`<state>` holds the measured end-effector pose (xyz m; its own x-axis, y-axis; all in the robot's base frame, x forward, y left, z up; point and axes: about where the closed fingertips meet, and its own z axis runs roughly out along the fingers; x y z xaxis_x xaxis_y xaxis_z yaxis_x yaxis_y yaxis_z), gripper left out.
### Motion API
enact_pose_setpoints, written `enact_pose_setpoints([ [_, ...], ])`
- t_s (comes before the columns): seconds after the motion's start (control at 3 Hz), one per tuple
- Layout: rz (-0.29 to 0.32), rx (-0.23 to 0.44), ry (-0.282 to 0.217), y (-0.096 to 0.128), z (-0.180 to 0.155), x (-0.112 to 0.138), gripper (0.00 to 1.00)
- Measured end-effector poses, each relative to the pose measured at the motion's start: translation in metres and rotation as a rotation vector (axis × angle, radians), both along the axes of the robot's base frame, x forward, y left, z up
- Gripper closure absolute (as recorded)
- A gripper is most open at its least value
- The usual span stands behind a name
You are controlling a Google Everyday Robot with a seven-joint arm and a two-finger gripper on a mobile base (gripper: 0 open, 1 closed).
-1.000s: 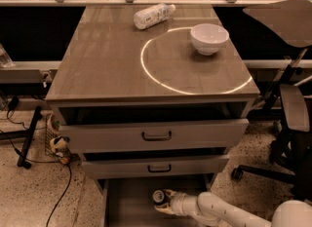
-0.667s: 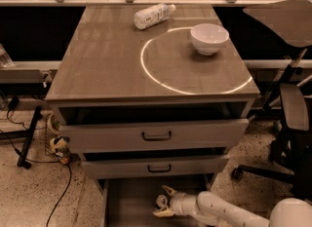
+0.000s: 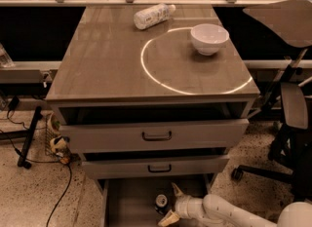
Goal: Place pepsi can into bottom drawer
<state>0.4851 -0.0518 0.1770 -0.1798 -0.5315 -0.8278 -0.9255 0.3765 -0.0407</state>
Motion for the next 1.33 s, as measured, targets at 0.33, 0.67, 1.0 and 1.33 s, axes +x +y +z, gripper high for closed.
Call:
enact_pose_setpoints([
  [0.33,-0.053,0.039,0.016,-0.039,0.047,-0.014,0.0],
  [0.67,-0.096,0.052,0.01,-0.069,0.087,-0.029,0.0],
  [1.0,-0.182,0.0,-0.044,-0.127,0.151,-0.06,0.0],
  [1.33,-0.182,0.0,-0.044,-0.127,0.151,-0.06,0.0],
])
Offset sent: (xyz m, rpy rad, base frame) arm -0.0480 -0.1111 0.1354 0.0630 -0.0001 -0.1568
